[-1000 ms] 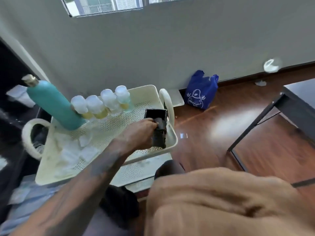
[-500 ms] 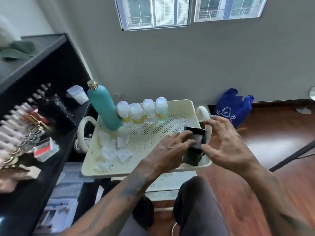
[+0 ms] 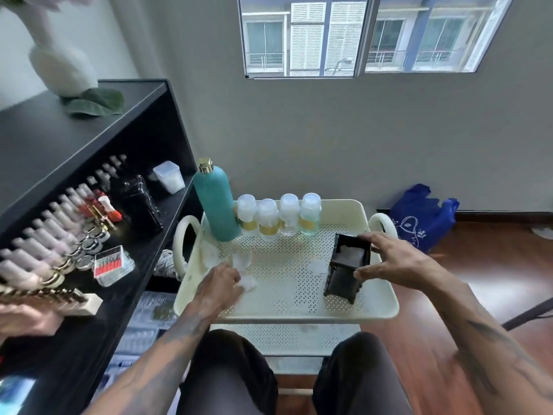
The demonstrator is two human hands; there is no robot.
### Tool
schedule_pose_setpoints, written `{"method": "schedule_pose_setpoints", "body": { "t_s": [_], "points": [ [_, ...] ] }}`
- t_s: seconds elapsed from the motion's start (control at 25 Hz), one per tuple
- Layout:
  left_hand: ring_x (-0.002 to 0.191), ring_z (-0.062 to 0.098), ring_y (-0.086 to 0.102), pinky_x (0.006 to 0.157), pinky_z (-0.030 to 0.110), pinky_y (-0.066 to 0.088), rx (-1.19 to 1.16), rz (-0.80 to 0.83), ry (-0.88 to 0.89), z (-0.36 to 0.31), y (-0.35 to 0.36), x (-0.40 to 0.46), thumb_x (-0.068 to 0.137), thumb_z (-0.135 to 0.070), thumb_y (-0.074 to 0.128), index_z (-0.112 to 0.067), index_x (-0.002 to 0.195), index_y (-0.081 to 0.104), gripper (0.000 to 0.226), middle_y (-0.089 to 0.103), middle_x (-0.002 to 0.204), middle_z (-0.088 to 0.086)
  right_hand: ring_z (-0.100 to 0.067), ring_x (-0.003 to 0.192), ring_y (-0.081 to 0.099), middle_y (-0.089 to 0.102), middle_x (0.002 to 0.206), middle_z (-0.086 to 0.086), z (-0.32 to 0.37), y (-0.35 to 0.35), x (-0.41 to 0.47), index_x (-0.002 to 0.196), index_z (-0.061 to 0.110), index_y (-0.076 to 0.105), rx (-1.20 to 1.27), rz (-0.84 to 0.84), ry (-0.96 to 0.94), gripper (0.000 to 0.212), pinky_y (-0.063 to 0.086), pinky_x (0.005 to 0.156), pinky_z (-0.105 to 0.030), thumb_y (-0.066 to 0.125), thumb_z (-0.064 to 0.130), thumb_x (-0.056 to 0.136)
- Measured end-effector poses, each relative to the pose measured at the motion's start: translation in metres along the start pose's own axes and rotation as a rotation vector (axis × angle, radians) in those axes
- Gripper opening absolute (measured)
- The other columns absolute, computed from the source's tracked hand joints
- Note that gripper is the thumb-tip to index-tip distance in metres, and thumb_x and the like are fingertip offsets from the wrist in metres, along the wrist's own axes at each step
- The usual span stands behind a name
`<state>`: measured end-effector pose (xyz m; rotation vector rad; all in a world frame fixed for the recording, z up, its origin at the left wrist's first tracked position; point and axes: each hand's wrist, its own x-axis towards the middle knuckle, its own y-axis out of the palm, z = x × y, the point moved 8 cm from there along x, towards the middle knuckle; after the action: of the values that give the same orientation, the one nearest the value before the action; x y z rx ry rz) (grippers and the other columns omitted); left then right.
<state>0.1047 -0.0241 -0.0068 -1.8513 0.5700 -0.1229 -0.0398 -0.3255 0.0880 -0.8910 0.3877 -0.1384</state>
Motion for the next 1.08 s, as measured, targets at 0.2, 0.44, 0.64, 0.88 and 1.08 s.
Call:
{"method": "schedule_pose_setpoints", "body": {
  "t_s": [0.2, 0.44, 0.64, 0.88, 1.08],
  "points": [
    [0.087, 0.021, 0.063, 0.077, 0.041, 0.056, -0.014, -0.118, 0.031, 0.006, 0.002, -0.001, 0.095, -0.021, 0.057, -0.007, 0.096, 0.074, 0.023, 0.064, 0.099, 0.004, -0.016, 0.132, 0.042, 0.041, 0.148, 0.004, 0.009, 0.001, 0.010, 0.145, 0.029, 0.037, 0.003, -0.010, 0.015, 0.088, 0.033, 0.107, -0.034, 0.083, 0.032, 0.070],
    [0.099, 0.024, 0.059, 0.082, 0.041, 0.051, -0.226, -0.257, 0.148, 0.001, -0.011, -0.009, 0.098, -0.009, 0.046, -0.006, 0.110, 0.067, 0.024, 0.065, 0.106, 0.007, -0.020, 0.134, 0.042, 0.042, 0.148, 0.000, 0.010, 0.004, 0.010, 0.146, 0.026, 0.035, 0.022, 0.009, 0.033, 0.088, 0.036, 0.111, -0.043, 0.082, 0.031, 0.072],
    [0.067, 0.021, 0.047, 0.062, 0.031, 0.037, -0.854, -0.223, -0.226, 0.017, -0.019, 0.000, 0.093, -0.028, 0.033, -0.013, 0.091, 0.052, 0.025, 0.052, 0.077, 0.005, -0.022, 0.135, 0.040, 0.039, 0.150, 0.000, 0.010, 0.005, 0.009, 0.147, 0.025, 0.034, 0.048, 0.015, 0.029, 0.089, 0.036, 0.111, -0.045, 0.082, 0.031, 0.073],
    [0.055, 0.014, 0.041, 0.057, 0.029, 0.037, -1.240, 0.030, -0.251, -0.022, -0.021, -0.001, 0.087, -0.024, 0.052, -0.013, 0.090, 0.057, 0.012, 0.047, 0.058, -0.002, -0.021, 0.137, 0.038, 0.036, 0.153, -0.001, 0.007, 0.005, 0.008, 0.148, 0.025, 0.032, 0.056, 0.009, 0.014, 0.089, 0.033, 0.113, -0.043, 0.081, 0.032, 0.074],
    [0.078, 0.020, 0.058, 0.071, 0.030, 0.050, -1.116, 0.167, -0.071, -0.084, -0.034, -0.004, 0.098, -0.027, 0.054, -0.005, 0.105, 0.067, 0.026, 0.063, 0.090, 0.008, -0.021, 0.137, 0.038, 0.034, 0.154, 0.000, 0.006, 0.007, 0.008, 0.148, 0.025, 0.031, 0.064, 0.009, -0.008, 0.089, 0.032, 0.114, -0.042, 0.080, 0.032, 0.074]
  ]
}}
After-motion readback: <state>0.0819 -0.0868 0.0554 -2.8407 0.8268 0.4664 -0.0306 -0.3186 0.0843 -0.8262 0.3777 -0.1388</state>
